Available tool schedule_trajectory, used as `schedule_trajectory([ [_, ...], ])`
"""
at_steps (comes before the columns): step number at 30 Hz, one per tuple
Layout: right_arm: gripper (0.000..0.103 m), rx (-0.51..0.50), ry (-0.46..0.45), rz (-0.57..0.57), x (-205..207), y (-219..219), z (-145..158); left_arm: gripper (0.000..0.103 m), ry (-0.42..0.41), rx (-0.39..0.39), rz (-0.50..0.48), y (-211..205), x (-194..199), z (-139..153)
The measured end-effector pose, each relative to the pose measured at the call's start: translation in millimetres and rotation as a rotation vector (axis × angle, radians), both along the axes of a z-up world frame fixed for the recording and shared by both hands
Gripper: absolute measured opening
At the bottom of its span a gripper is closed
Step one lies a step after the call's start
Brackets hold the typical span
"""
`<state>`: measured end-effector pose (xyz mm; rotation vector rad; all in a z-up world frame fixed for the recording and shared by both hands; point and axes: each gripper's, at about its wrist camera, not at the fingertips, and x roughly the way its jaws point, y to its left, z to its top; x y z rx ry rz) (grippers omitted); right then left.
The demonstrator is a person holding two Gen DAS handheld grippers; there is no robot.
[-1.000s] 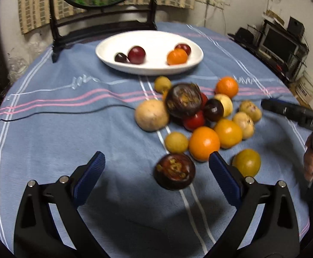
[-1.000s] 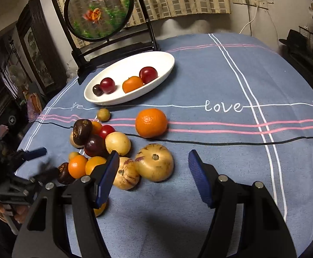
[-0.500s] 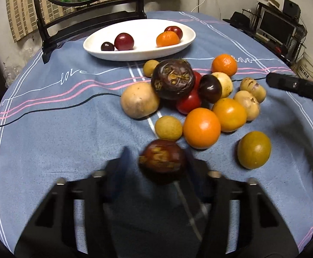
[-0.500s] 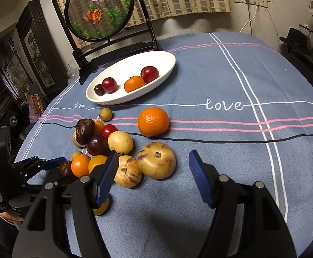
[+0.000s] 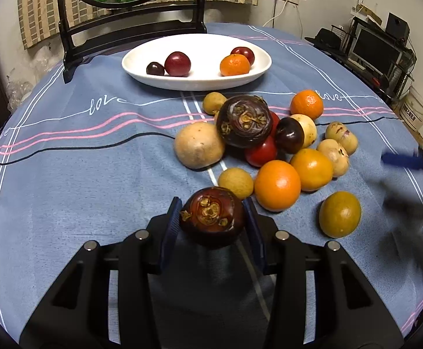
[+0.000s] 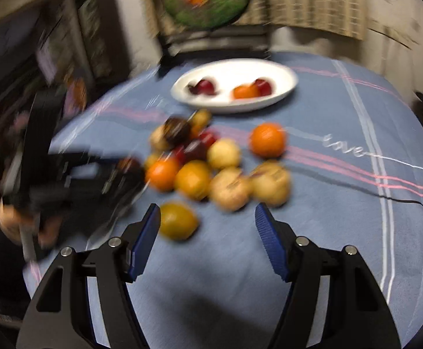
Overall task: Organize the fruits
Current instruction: 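Grasp the yellow-green fruit with the right tool while the left tool lifts toward the plate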
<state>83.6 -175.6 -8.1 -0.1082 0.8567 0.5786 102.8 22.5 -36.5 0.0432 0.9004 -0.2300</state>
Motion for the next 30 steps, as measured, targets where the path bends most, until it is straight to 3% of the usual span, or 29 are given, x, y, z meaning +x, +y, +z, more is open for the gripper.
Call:
schedule_trajectory([
  [8,0.068,-0.125,0.058,0.017,3.4,45.3,-25.8,0.044,0.002,-0.004,0.011,3.0,0.5,0.3],
  [9,0.065,-0.126,0.061,0.011,6.9,47.5,-27.2,0.044,0.001,-0.002,0.012,3.4,0.4,0.2],
  [11,0.046,-0.127,0.075,0.005,12.0,51.7,-31.1,0.044,0.003,-0.002,0.013,4.2,0.5,-0.2],
  [17,0.044,-0.128,0.059,0.0,11.1,52.8,-34.4,0.044,0.006,-0.006,0.013,4.6,0.4,-1.0],
  [22,0.044,-0.071,0.049,-0.008,5.8,40.1,-21.7,0.044,0.017,-0.019,0.022,6.4,0.5,1.7],
  [27,0.044,0.005,0.001,-0.026,10.6,18.6,13.2,0.044,-0.006,-0.055,0.001,7.6,1.7,26.4],
  [30,0.044,0.01,-0.04,-0.046,24.1,11.6,33.9,0.044,-0.025,-0.035,0.002,6.6,16.0,46.2],
])
